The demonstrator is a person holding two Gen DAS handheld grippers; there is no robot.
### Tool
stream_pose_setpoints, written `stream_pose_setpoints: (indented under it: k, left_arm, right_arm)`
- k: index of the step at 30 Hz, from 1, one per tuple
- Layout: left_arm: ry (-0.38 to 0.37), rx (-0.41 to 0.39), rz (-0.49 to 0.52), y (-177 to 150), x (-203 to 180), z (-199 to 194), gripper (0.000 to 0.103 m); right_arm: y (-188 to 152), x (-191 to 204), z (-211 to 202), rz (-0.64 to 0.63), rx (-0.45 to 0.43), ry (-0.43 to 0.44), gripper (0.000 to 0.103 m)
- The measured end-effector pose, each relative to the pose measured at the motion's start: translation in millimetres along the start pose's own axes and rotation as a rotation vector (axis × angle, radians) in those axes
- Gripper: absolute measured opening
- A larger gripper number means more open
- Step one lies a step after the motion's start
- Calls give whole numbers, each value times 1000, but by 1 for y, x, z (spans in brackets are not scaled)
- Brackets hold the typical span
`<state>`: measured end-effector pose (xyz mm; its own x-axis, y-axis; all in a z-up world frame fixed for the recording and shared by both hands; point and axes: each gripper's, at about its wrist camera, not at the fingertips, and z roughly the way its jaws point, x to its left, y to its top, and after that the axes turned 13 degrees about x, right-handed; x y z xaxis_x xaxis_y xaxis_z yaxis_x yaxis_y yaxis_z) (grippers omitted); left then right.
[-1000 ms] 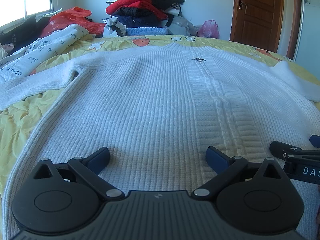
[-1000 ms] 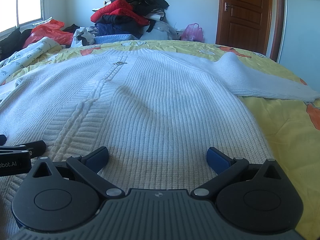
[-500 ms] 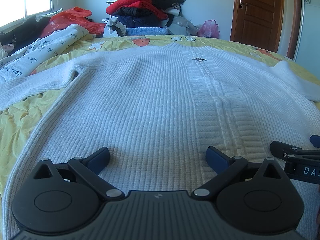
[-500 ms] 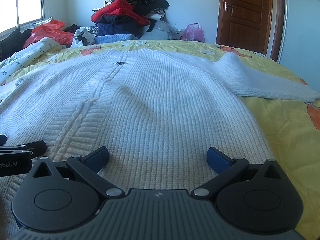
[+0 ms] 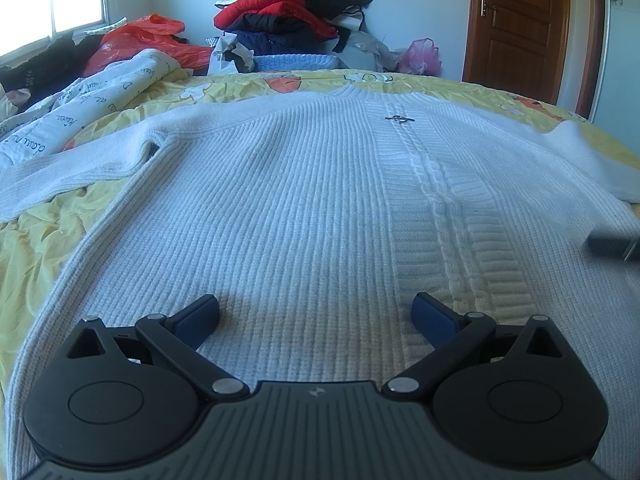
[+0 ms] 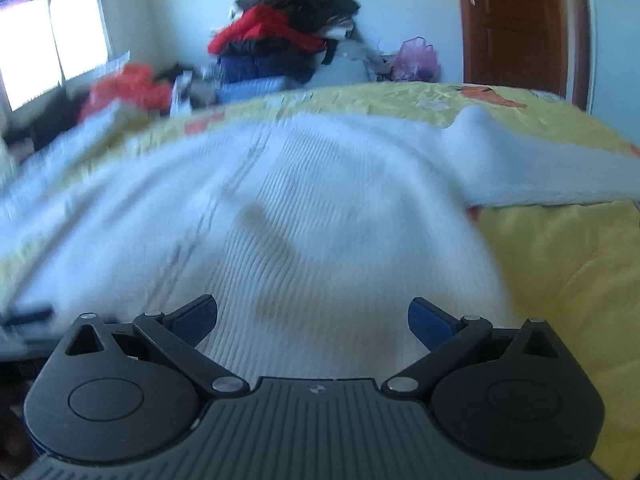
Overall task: Fold small clothes
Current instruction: 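Grasp the cuff of the sweater sleeve nearest the right gripper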
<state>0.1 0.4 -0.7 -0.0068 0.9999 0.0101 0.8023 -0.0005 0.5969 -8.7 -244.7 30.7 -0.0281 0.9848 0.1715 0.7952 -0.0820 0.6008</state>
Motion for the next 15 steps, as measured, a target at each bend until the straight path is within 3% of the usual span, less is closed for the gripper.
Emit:
stream_pose_setpoints:
  k: [5,12,15]
  left_arm:
    - [0,0,1,0,0,0,103]
    - [2,1,1,0,0,0,103]
    - [2,1,2,0,0,0,103]
  right_arm:
    - [31,-83,-21,199,-101,125,103]
    - [63,-234,-35,581,-255,24,103]
    - [66,-300,-39,753,-327,2,94]
